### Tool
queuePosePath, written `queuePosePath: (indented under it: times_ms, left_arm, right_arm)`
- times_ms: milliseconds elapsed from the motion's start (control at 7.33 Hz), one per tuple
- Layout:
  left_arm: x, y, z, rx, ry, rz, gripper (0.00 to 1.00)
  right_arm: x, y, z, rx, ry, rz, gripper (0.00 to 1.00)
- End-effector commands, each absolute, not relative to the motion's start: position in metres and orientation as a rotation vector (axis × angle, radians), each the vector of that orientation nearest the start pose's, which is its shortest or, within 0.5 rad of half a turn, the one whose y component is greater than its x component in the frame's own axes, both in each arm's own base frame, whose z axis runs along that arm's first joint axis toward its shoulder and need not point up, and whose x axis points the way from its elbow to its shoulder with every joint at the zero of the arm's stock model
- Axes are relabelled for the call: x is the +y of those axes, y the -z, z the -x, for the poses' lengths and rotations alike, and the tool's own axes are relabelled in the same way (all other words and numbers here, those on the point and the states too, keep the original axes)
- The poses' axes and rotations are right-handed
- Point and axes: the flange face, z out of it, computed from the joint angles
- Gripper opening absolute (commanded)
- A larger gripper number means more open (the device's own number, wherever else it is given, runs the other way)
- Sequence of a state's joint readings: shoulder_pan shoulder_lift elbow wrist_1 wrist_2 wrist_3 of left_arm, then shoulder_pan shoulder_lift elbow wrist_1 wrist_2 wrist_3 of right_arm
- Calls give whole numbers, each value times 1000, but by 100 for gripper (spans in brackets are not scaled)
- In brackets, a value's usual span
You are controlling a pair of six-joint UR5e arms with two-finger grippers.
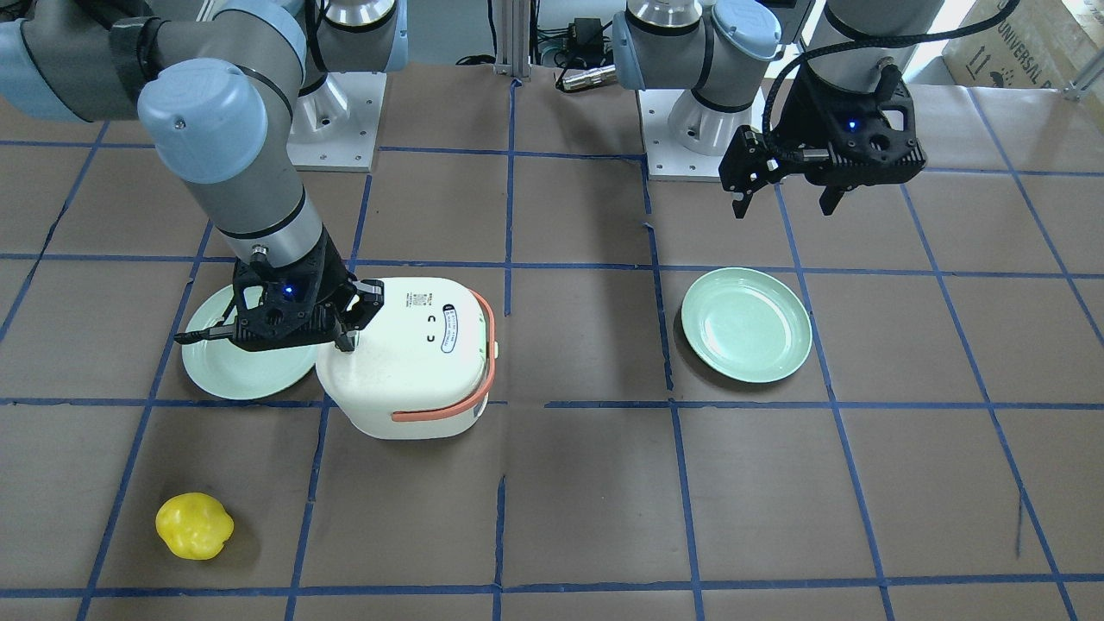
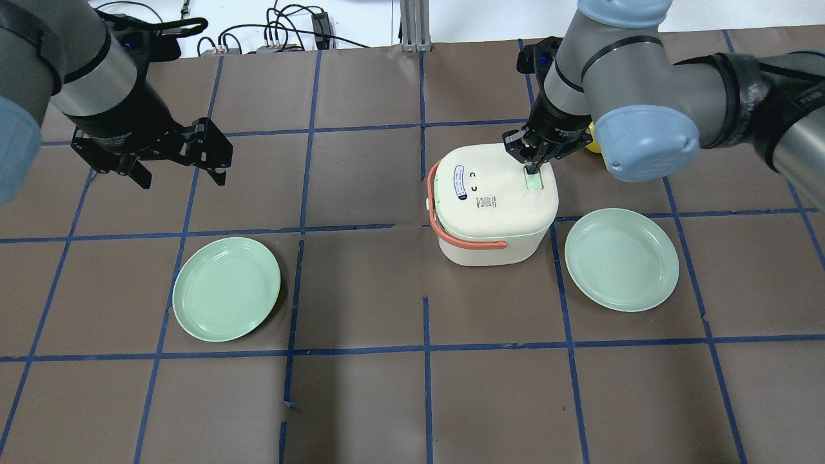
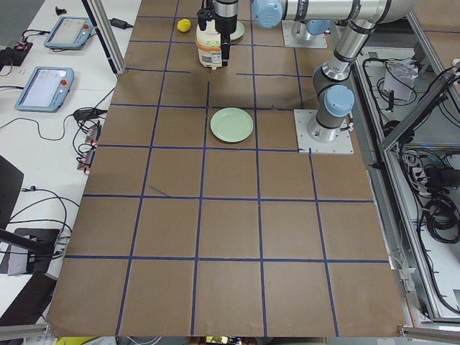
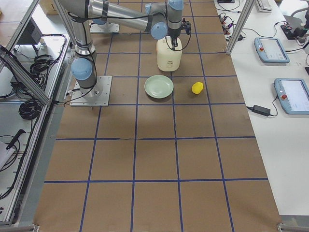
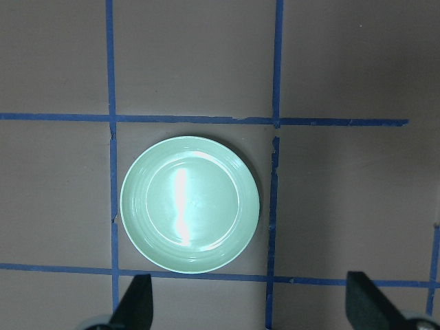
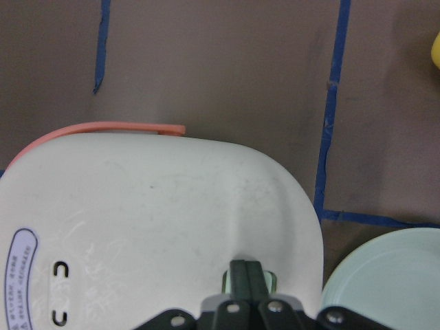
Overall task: Press rice cooker button
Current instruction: 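Press down on the green lid button with the closed right gripper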
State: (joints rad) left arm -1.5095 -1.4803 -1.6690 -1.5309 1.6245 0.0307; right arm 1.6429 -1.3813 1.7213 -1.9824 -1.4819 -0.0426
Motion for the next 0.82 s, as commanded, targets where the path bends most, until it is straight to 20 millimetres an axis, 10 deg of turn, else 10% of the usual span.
queuePosePath:
  times_ms: [0, 682]
  left_arm:
    - [-463, -486, 100, 3086, 44, 49, 100]
    - [-464, -487, 100, 3086, 46, 49, 100]
  right_arm:
    - [-547, -358, -182, 3046, 115, 178, 7]
    - [-543, -371, -182, 3045, 131, 170, 8]
